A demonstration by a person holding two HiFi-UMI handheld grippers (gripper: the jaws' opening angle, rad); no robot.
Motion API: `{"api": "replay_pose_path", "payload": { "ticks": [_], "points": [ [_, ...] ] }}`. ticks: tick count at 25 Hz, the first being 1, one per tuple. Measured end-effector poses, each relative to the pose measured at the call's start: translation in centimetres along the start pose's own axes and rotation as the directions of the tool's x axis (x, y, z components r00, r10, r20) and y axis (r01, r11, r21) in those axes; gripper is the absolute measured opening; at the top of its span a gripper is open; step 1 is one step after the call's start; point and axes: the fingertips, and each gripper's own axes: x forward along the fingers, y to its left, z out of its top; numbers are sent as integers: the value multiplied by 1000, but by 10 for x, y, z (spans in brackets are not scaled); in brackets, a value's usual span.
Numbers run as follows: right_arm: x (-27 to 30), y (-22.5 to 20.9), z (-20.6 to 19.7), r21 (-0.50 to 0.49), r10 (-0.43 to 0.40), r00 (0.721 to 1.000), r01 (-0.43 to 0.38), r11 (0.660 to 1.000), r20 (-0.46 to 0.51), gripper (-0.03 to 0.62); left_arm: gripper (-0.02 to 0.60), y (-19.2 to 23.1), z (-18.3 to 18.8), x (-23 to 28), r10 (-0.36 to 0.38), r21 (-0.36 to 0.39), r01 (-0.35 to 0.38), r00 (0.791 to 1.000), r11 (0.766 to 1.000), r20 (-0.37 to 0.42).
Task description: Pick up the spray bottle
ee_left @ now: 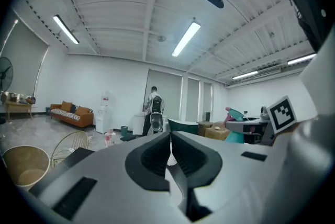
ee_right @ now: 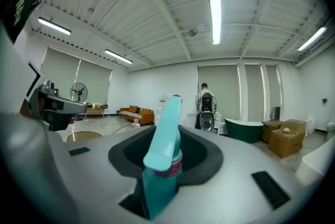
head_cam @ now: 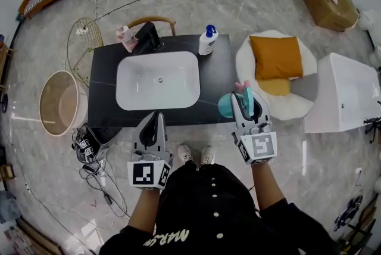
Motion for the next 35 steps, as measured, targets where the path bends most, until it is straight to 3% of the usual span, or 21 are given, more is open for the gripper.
{"api": "replay_pose_path", "payload": {
  "ticks": [17, 35],
  "points": [
    [-39, -28, 35, -2, -95, 993, 95, 995, 69, 112, 17, -16, 37, 20, -49, 11, 48, 996, 999, 73],
    [-28, -20, 40, -15, -54, 995, 56, 998, 83, 110, 17, -17, 40, 16, -30, 25, 28, 996, 999, 85]
  ]
}}
